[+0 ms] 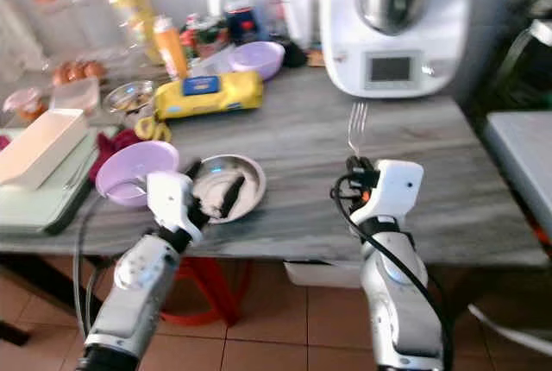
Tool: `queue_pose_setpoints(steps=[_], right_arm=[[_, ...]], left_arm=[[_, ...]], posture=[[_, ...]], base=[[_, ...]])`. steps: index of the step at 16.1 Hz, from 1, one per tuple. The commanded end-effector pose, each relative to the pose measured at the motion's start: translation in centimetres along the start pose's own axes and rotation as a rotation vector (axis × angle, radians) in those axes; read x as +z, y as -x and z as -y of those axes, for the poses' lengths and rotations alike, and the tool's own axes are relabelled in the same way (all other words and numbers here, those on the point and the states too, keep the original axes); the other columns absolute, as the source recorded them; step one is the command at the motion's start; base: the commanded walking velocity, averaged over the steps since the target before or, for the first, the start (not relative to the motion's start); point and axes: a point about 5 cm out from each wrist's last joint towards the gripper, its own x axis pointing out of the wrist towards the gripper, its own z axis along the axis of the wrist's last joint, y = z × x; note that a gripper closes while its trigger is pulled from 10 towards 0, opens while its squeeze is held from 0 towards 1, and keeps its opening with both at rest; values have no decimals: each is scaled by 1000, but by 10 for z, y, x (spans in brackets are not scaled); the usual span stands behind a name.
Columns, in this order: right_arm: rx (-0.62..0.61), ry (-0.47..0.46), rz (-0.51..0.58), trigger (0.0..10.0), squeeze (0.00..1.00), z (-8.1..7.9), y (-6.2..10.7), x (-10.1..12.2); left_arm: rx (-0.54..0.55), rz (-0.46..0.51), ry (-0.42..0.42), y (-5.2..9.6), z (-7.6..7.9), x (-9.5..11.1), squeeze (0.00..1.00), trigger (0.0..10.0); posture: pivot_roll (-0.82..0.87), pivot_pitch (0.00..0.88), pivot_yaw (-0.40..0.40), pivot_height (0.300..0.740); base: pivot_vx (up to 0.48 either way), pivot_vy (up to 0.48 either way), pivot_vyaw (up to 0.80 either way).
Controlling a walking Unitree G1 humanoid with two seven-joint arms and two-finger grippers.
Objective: Setting the table
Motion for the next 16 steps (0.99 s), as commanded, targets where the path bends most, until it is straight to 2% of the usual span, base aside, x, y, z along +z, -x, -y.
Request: queue_pose_setpoints(steps=[1, 3, 5, 7, 8, 10, 12, 16], right_arm=[[27, -11, 10, 10000, 0, -7, -1, 2], [29, -10, 9, 10000, 0, -7, -1, 2], [29, -9, 8, 10000, 0, -7, -1, 2], [29, -13, 7, 10000, 0, -8, -1, 1], [27, -18, 3, 10000, 0, -8, -1, 0], [36, -44, -24, 10000, 0, -12, -1, -4], [51, -70, -57, 10000, 0, -17, -5, -8], [52, -163, -124, 10000, 0, -26, -15, -14]], left_arm=[[-9, 24, -18, 7, -6, 4, 0, 10000], [-4, 75, -53, 6, -7, 16, 0, 10000], [20, 84, -69, 7, -10, 20, 0, 10000], [41, 59, -82, 16, -18, 16, 0, 10000], [35, 27, -93, 25, -23, 11, 0, 10000], [-35, -50, -99, 46, -31, 1, 0, 10000], [-92, -89, -92, 55, -35, -2, 0, 10000], [-172, -115, -69, 57, -35, -2, 0, 10000]], posture=[[-113, 60, 93, 740], [-110, 60, 91, 740], [-107, 61, 90, 740], [-106, 64, 93, 740], [-104, 67, 94, 740], [-93, 77, 93, 740], [-83, 85, 92, 740], [-81, 86, 95, 740]], base=[[0, 0, 0], [0, 0, 0], [0, 0, 0], [0, 0, 0], [0, 0, 0], [0, 0, 0], [0, 0, 0], [0, 0, 0]])
